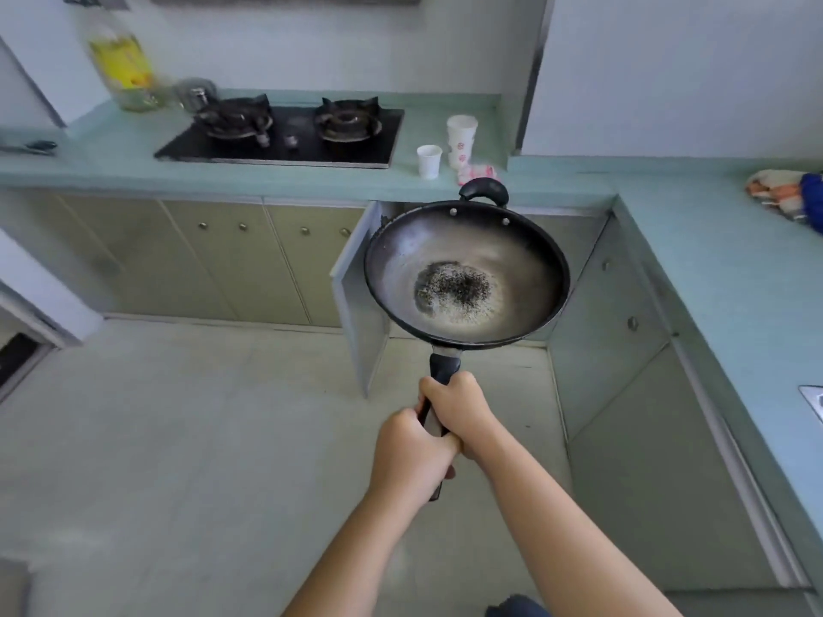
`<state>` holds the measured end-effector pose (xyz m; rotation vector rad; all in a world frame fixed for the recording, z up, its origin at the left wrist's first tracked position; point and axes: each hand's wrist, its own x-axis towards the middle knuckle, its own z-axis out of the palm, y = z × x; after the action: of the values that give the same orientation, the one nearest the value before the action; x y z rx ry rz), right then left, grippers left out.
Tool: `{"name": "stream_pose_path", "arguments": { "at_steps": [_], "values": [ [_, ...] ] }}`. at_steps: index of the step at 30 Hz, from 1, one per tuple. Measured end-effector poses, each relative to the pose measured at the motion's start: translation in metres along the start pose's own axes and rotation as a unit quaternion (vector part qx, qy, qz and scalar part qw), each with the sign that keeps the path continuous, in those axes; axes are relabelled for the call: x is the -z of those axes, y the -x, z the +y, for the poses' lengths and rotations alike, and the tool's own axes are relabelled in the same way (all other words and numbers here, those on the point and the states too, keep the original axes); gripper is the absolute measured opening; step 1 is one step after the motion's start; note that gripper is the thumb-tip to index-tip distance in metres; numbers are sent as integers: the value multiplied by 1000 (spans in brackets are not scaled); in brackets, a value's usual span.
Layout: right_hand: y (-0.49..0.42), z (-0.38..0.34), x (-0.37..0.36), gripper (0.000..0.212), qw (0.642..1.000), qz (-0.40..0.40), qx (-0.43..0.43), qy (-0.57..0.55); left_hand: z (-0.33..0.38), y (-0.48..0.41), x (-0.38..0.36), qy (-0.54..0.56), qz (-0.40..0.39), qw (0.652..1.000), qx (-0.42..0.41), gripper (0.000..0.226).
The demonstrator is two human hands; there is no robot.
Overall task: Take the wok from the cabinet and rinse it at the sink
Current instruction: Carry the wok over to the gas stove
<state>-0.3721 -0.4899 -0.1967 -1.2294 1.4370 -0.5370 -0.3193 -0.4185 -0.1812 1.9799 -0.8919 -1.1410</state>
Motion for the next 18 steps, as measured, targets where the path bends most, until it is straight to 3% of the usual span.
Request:
{"name": "stream_pose_path", "arguments": {
  "at_steps": [8, 18],
  "values": [
    [-23, -34, -95, 29, 993, -118, 10, -13, -26, -35, 80, 63, 65, 994, 53, 8],
    [-139, -114, -193, 30, 977, -210, 33, 25, -6, -159, 167, 106, 140, 981, 88, 9]
  ]
}}
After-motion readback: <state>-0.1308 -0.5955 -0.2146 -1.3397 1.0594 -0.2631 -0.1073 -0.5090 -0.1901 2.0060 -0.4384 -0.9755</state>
